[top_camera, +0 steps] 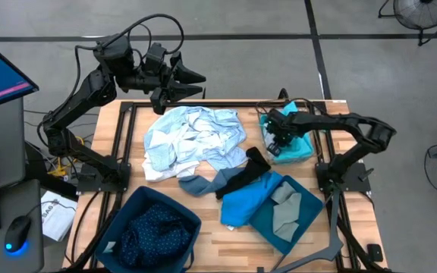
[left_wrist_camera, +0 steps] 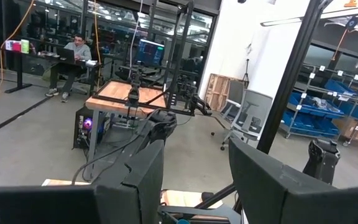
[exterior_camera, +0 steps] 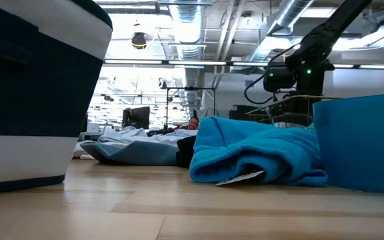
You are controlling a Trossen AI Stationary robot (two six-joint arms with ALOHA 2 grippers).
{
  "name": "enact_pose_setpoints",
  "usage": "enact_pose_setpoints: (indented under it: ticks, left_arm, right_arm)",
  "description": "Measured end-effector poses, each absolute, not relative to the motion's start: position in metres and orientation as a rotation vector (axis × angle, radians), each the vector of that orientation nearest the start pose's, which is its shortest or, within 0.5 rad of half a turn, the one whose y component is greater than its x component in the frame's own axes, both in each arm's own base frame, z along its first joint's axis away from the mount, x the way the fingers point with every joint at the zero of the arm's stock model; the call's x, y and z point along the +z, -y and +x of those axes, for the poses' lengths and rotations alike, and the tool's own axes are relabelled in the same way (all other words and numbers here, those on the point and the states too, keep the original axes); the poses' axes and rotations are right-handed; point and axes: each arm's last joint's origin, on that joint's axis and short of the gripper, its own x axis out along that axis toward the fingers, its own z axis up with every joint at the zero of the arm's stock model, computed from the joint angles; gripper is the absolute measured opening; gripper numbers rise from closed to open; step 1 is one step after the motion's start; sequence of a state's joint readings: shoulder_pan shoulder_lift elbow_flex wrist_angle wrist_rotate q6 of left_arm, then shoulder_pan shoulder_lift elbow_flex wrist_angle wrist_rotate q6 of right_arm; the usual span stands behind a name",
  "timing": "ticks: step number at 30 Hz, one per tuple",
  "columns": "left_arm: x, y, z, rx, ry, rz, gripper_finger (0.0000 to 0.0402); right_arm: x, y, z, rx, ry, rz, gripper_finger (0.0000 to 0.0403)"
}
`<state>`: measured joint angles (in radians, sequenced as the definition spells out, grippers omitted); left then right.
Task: Pick & Place Cloths
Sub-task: Put the light shorts into the wire basket
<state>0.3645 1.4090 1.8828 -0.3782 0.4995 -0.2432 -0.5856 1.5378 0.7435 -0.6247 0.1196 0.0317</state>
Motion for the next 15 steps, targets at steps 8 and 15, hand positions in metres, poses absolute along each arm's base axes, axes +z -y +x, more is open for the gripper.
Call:
enact_pose_setpoints:
  ticks: [8, 15]
  left_arm:
    - [0.538, -0.08, 0.249, -0.145, 0.07, -0.203, 0.0163]
    - [0.538, -0.08, 0.249, -0.145, 0.07, -0.203, 0.0163]
  right_arm:
    - [0.194, 0.13, 0.192, -0.578, -1.262, 0.281, 0.008]
    - [0.226, 0.122, 0.18, -0.575, -1.147, 0.206, 0.0179]
